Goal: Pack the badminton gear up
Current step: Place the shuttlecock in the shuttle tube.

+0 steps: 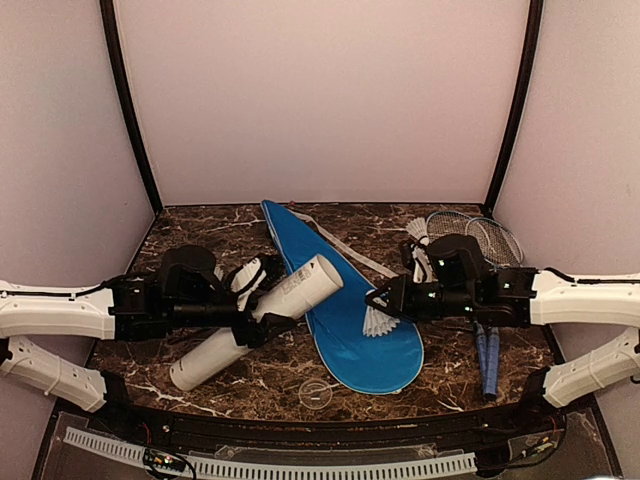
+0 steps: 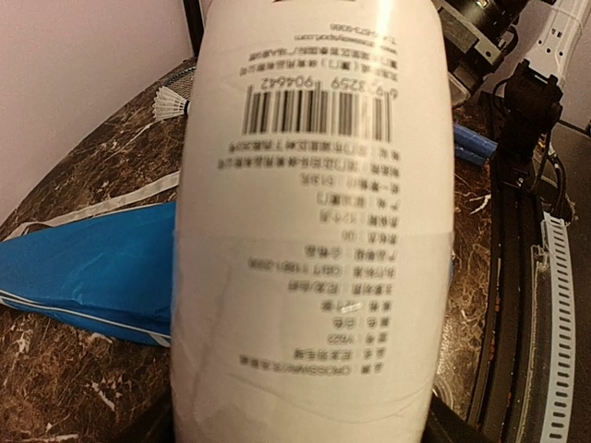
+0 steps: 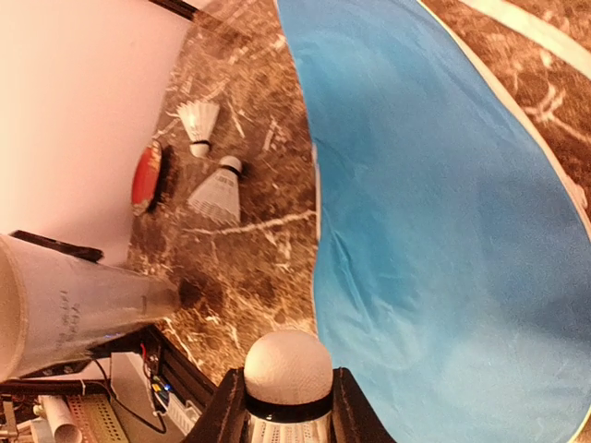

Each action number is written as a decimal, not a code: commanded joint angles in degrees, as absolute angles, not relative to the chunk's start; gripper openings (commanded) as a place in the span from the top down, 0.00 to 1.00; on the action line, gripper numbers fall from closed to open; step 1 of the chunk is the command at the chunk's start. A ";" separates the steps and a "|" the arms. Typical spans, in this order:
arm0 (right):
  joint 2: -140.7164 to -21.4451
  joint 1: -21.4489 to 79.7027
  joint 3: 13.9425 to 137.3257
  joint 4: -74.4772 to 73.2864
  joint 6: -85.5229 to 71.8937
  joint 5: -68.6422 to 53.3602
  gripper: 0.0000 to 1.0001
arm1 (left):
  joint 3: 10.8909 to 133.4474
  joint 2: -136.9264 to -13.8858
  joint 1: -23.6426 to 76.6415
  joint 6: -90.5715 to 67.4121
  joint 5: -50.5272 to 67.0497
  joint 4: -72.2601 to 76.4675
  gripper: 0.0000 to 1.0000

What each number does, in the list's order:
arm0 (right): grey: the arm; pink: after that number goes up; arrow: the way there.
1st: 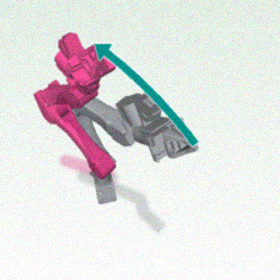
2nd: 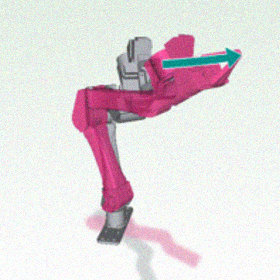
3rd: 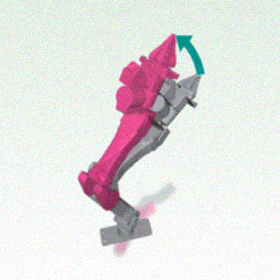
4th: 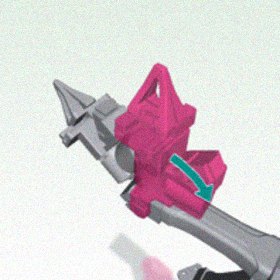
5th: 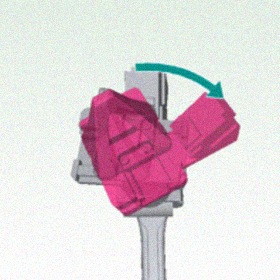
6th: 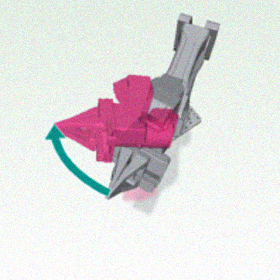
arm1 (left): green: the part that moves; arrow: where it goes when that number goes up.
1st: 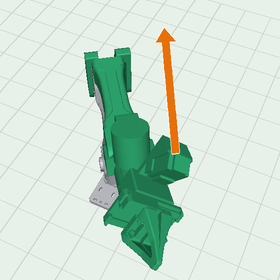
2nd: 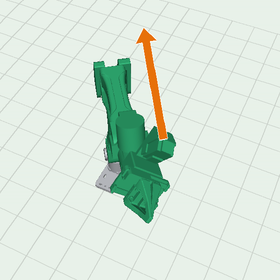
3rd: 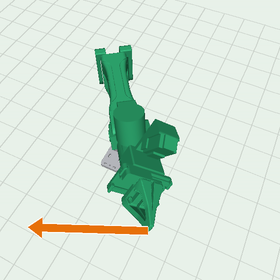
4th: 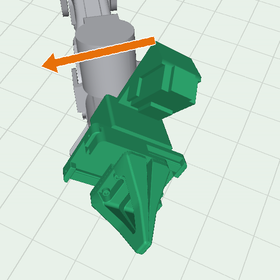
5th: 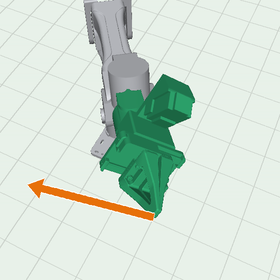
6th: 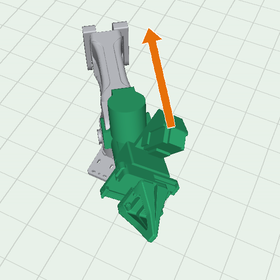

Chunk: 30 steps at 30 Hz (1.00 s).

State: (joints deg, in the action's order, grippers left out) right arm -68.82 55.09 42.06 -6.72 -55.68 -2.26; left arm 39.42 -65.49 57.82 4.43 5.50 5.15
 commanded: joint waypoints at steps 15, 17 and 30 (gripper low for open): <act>-56.94 53.79 43.17 18.46 -48.70 3.41 0.78 | 40.94 -70.29 64.29 -5.12 -0.94 20.38 0.31; -56.51 53.79 42.75 20.58 -49.35 3.02 0.78 | 40.89 -70.55 64.34 -4.92 -0.64 20.80 0.31; -62.69 54.72 46.29 26.97 -48.60 -0.68 0.78 | 40.78 -70.49 64.60 -4.74 1.48 21.50 0.31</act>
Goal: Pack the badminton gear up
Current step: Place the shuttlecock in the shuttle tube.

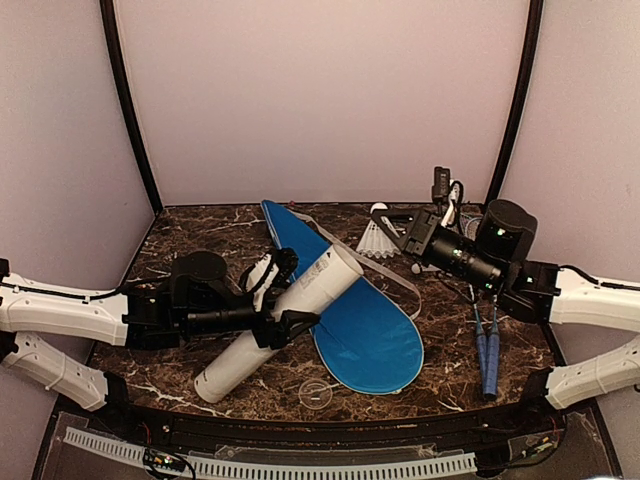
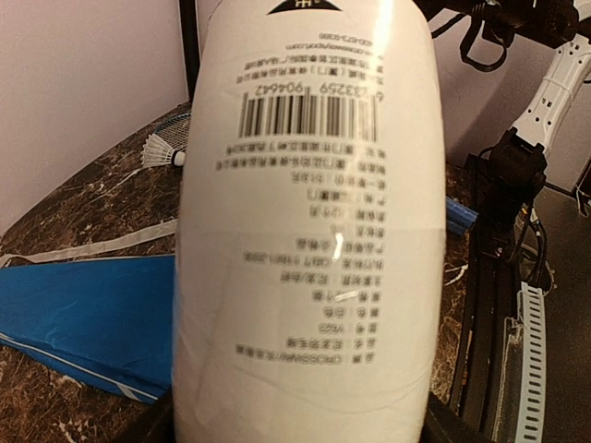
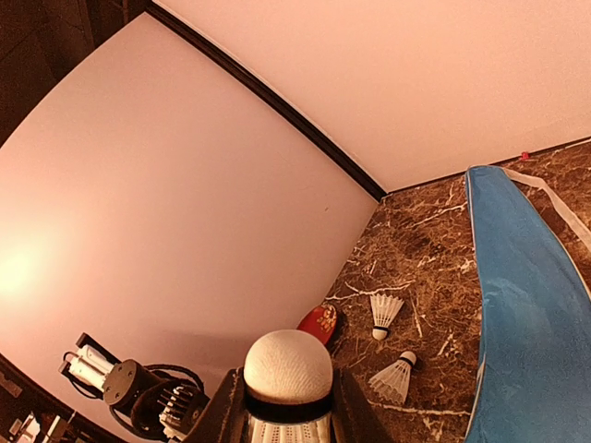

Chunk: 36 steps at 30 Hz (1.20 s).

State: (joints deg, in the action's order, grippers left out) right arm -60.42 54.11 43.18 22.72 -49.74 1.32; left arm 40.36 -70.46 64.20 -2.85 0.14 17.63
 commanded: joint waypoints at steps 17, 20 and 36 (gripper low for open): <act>-69.95 58.07 50.09 28.63 -45.17 -4.91 0.76 | 39.83 -70.25 64.66 -6.54 0.84 26.26 0.31; -70.37 58.68 50.10 28.53 -44.58 -3.98 0.76 | 39.79 -70.60 64.69 -6.77 1.22 27.10 0.31; -72.48 59.85 50.95 29.03 -43.53 -2.36 0.73 | 39.81 -71.62 64.69 -6.86 2.24 28.61 0.31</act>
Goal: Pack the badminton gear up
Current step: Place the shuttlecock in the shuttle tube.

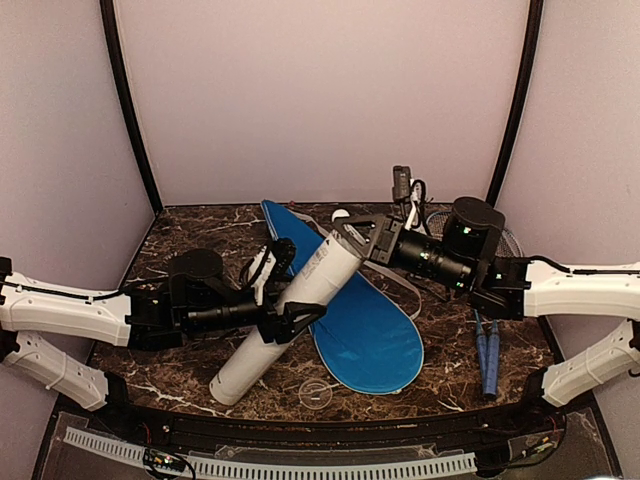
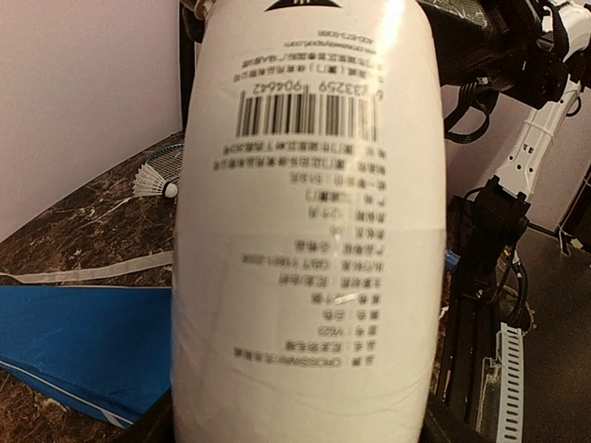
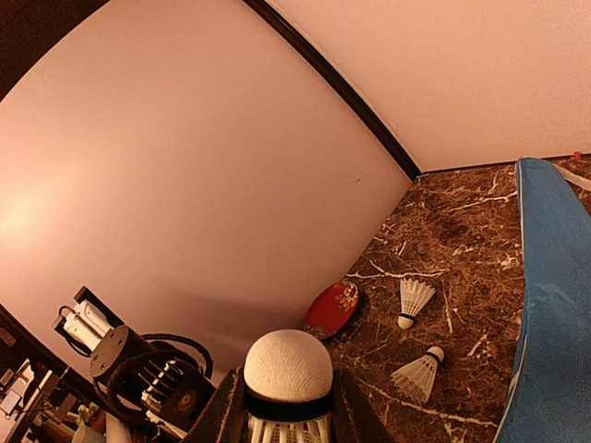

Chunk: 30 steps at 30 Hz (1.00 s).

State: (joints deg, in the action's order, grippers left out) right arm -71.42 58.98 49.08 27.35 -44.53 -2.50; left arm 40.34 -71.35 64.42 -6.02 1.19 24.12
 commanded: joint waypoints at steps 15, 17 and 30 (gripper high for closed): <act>-69.09 59.84 50.22 23.21 -43.10 -4.08 0.46 | 37.38 -69.88 64.69 -5.56 1.32 29.31 0.38; -68.57 59.81 50.14 22.85 -43.17 -4.14 0.43 | 37.24 -69.87 64.68 -5.38 1.32 29.29 0.39; -68.06 58.02 55.00 13.60 -41.81 -6.12 0.06 | 36.59 -69.67 64.67 -3.94 3.17 26.83 0.39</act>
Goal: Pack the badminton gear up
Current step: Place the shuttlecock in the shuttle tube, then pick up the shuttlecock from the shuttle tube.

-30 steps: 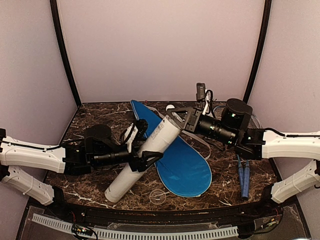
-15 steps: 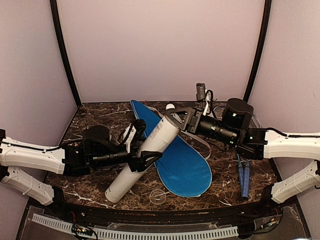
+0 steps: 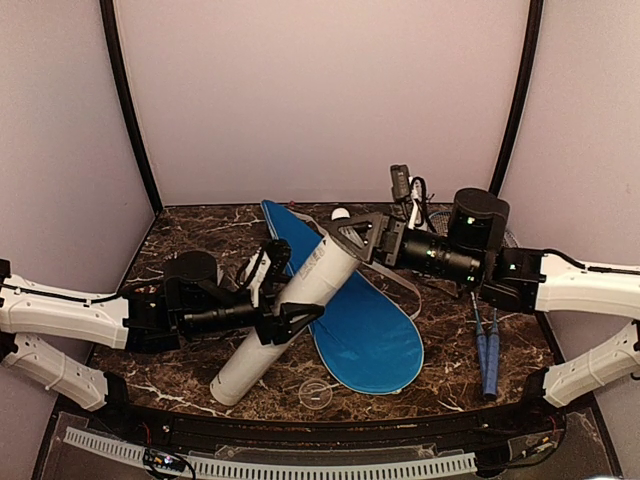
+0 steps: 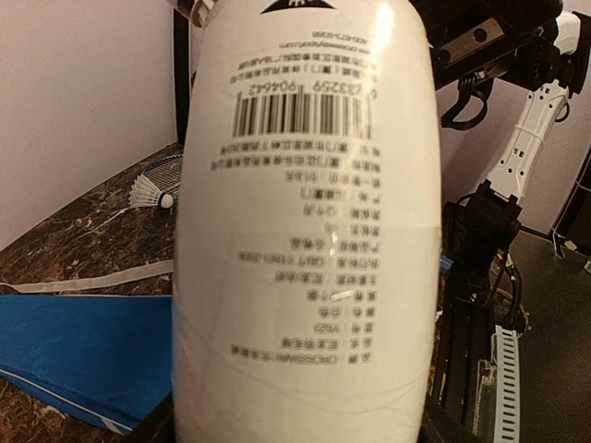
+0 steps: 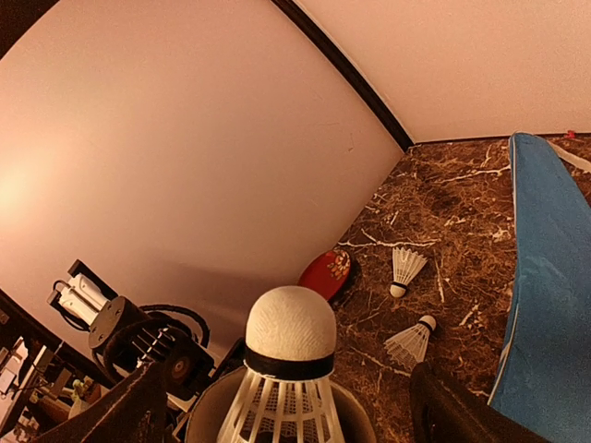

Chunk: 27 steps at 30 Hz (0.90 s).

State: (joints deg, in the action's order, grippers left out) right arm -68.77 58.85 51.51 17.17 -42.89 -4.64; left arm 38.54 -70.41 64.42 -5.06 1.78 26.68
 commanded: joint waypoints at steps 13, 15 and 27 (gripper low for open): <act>-66.00 46.91 61.16 -1.11 -38.95 -26.26 0.03 | 36.15 -68.91 64.69 -1.41 10.11 21.73 0.39; -66.49 45.31 63.53 -5.26 -37.67 -29.31 0.05 | 36.44 -68.99 64.69 -1.01 11.31 20.21 0.39; -71.22 42.54 72.56 -16.80 -31.47 -44.42 0.18 | 37.79 -69.78 64.68 -0.18 13.84 17.41 0.39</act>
